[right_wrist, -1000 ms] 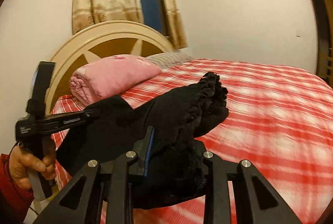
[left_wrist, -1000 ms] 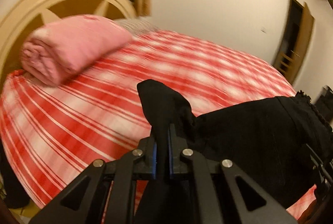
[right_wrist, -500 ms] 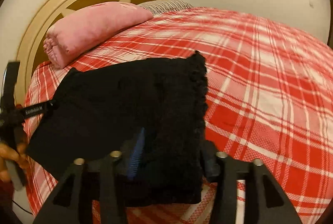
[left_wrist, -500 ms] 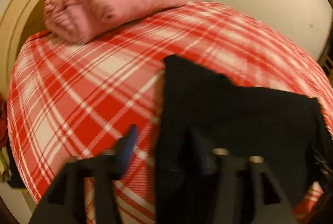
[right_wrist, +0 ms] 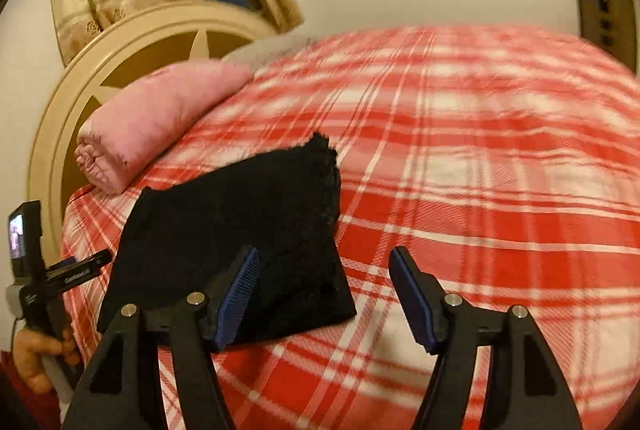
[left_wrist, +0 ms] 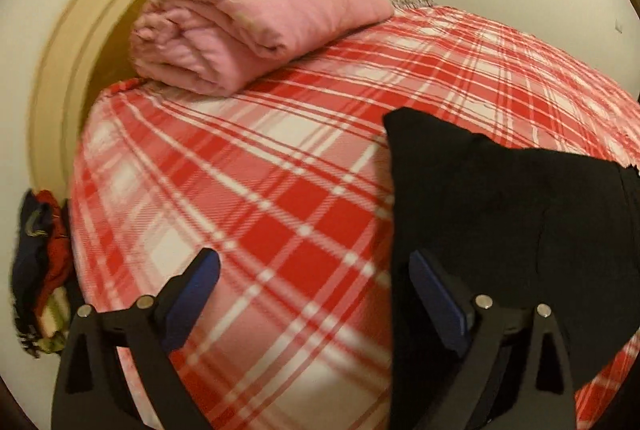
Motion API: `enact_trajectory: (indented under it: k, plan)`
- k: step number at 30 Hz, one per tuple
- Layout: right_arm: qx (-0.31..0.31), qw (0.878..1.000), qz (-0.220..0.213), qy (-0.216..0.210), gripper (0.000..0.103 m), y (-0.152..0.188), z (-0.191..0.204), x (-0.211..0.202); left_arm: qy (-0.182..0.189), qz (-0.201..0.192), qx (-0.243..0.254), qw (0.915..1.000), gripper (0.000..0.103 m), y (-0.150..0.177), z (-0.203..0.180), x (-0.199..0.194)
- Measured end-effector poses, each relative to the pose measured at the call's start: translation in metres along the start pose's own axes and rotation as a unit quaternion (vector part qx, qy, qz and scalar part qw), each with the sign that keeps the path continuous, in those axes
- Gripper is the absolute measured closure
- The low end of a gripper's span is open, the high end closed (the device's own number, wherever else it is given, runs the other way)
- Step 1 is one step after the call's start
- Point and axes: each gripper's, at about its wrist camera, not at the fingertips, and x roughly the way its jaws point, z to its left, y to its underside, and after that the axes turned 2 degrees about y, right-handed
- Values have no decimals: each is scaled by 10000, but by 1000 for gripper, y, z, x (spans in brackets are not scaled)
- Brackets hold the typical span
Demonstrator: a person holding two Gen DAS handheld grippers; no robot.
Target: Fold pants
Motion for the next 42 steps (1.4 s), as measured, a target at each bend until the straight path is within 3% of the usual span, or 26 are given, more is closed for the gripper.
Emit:
enact_trajectory:
  k: [3,8,10,13,18,22,26,32,37,42]
  plan:
    - [-198,9989,-118,400,35,9,22,-19,79,-108,6,9999,5,8,1,-17]
    - [-604,9964,-7,592,34,35,54,-25,103,74,157,9998,5,31,-8,-24]
    - [-606,9964,138,583,34,46,58,-22,68,208,281,9994,5,42,-14,-21]
    - [-478,9966,388,548,34,61,58,-22,38,67,268,9996,4,60,-18,-29]
    - [-369,9953,708,543,34,82,58,-28,217,198,306,9991,5,78,-18,-43]
    - [-268,9964,661,468,34,90,61,-47,283,7,446,9986,5,94,-19,-74]
    - [-206,9986,345,355,34,86,67,-79,496,-417,531,9965,4,102,-13,-118]
    - [-319,9976,-487,379,34,77,84,-149,749,-1223,555,9881,0,100,-1,-190]
    - [-381,9888,-1342,523,25,74,94,-211,817,-1862,570,9775,0,99,7,-235]
    - [-383,9789,-1913,606,23,70,99,-248,853,-2121,590,9717,0,99,9,-257]
